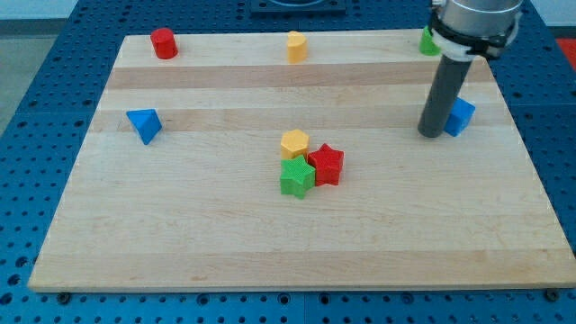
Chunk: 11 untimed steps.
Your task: Place the blue cube towards the center right of the board
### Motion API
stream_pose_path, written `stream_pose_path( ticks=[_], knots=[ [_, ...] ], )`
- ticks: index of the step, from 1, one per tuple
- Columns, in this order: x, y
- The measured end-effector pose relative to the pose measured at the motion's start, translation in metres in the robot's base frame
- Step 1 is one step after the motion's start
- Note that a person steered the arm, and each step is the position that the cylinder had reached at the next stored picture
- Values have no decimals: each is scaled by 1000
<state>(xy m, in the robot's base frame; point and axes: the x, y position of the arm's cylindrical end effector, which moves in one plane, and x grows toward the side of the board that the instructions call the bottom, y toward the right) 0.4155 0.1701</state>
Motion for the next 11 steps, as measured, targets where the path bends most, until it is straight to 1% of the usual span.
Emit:
stream_pose_path(
  ticks=[1, 2, 3, 4, 5, 8, 9, 10, 11],
  knots=[
    [-4, -15],
    [-21, -19],
    [-43, 5],
    [-46, 29],
    [-43, 38],
    [-42, 40],
    [-42, 4],
    [-33, -42],
    [0, -59]
  ],
)
